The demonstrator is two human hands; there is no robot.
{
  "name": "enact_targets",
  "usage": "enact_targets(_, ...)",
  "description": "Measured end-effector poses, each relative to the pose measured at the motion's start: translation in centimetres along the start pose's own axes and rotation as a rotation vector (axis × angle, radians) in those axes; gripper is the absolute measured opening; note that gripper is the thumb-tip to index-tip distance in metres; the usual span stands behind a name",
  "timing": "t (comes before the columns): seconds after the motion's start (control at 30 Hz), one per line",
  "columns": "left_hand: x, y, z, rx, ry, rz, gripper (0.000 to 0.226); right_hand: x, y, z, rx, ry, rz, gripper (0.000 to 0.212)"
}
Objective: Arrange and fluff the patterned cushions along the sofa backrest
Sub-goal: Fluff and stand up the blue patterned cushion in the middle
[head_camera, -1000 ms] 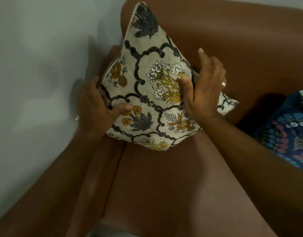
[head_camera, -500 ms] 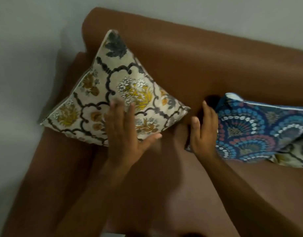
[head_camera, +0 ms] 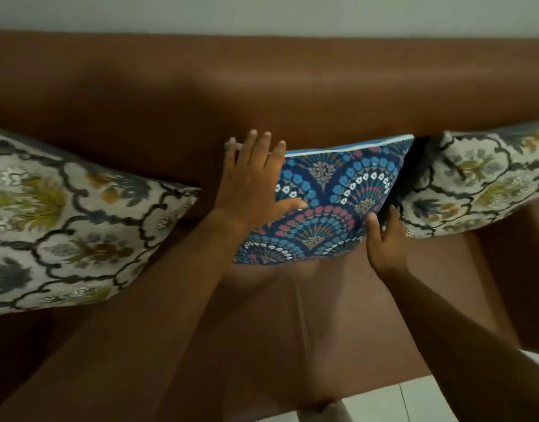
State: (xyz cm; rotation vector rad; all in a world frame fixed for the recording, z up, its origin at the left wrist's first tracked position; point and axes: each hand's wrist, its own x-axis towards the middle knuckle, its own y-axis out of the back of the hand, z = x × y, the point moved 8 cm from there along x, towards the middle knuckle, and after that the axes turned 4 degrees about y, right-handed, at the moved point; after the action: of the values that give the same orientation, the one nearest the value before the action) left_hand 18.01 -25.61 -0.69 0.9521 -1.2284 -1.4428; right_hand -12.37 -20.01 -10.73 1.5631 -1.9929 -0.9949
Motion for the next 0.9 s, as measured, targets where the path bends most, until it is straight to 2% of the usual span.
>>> enact_targets(0.07,1.9,-1.7,0.6,0.137,0.047,-0.109,0.131,2.0,-1.7,2.3,0.139,-0.034,-0.063,0.078)
enact_targets(0.17,3.4,-3.2,0.9,0.210,0.129,-0.153,0.142,4.1,-4.0,3.5,0.392,-0.086,-0.166,0.080)
enact_targets(0.27,3.5,-3.7,1.0,0.238,0.214,-0.163,0.142,6.3,-4.5,3.0,0.481,-0.089,-0.039,0.085)
enact_targets(0.4,1.2,-3.3,-0.3,0.058,0.374,-0.137,0.120,7.3,-1.9,-0.3,0.502,0.050,0.079,0.084)
enact_targets(0.5,-3.6,-2.9,-2.5,-0.209,0.593,-0.024,0.112,7.6,1.8,-5.3,0.434,0.243,0.107,0.063)
enact_targets(0.63,-6.3,-3.1,-4.5,-0.302,0.743,0.103,0.115,8.7,3.1,-12.1,0.295,0.470,0.112,0.069)
enact_targets(0.77,-6.5,-5.6,-6.7,-0.316,0.805,0.012,0.114,9.3,1.1,-13.6,0.190,0.580,0.091,0.073)
enact_targets(0.9,-7.3,-7.5,-8.1,-0.321,0.765,-0.056,0.111,8.5,0.0,-13.2,0.135,0.643,0.108,0.045)
